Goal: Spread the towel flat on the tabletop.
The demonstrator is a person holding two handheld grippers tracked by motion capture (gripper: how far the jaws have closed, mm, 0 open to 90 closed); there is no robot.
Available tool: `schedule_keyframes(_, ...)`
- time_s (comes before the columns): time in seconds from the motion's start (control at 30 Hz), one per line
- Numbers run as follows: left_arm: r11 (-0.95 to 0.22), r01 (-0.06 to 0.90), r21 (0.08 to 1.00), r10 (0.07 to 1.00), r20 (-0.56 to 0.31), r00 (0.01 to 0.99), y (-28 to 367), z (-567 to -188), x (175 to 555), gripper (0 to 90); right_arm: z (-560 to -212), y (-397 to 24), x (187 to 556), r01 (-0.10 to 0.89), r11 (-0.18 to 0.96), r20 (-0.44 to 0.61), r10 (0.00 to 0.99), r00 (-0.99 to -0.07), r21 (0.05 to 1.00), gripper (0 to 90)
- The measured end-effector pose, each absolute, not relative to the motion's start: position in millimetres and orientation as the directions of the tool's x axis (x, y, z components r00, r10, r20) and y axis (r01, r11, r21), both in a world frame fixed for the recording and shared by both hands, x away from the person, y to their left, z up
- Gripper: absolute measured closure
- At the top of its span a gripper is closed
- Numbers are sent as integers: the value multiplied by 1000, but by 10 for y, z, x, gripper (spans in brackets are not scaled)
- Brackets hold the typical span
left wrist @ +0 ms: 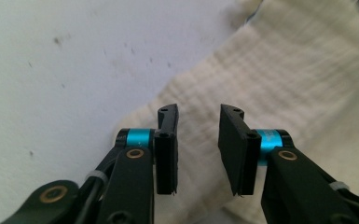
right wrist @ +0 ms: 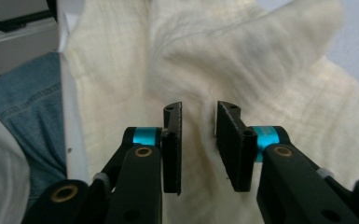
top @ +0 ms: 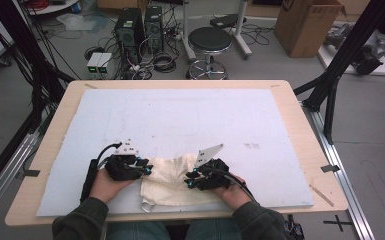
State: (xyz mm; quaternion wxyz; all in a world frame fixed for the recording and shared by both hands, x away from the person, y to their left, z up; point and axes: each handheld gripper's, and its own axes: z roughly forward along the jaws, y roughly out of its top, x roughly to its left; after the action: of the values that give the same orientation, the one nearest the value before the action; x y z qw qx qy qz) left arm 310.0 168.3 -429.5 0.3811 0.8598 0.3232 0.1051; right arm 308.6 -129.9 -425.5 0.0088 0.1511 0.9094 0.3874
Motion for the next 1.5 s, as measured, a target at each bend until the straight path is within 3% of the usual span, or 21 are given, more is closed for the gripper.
schedule_keyframes(0.17, -507, 472, 721, 636, -56, 769, 1703, -4332, 3076, 709, -4028, -1449, 3195, 266, 607, 85, 310, -947, 749, 659)
schedule_keyframes(0.3, -504, 469, 725, 635, -56, 770, 1725, -4343, 3070, 714, -3924, -1561, 3510, 323, 550, 99, 397, -913, 770, 632)
schedule_keyframes(0.57, -509, 458, 729, 631, -47, 775, 1726, -4352, 3061, 713, -4211, -1509, 3842, 444, 556, 191, 454, -870, 703, 595)
schedule_keyframes(0.63, -512, 454, 729, 629, -42, 776, 1725, -4353, 3059, 713, -4289, -1492, 3881, 474, 563, 222, 458, -861, 677, 633)
schedule_keyframes(0.67, -512, 454, 729, 630, -42, 776, 1725, -4353, 3059, 713, -4355, -1472, 3893, 476, 589, 224, 450, -865, 653, 737)
schedule_keyframes(0.77, -512, 453, 730, 630, -40, 776, 1725, -4354, 3057, 713, -4287, -1488, 3854, 441, 587, 179, 449, -875, 679, 817)
schedule_keyframes(1.07, -511, 453, 731, 630, -41, 776, 1724, -4357, 3058, 711, -4055, -1701, 3707, 371, 554, 32, 527, -849, 745, 849)
schedule_keyframes(1.27, -484, 453, 749, 633, -58, 772, 1767, -4328, 3063, 651, -4224, -1720, 3607, 386, 590, 61, 495, -867, 709, 851)
schedule_keyframes(1.5, -389, 482, 785, 722, -65, 689, 1856, -4277, 3162, 541, -4300, -1747, 3546, 397, 592, 84, 485, -871, 701, 851)
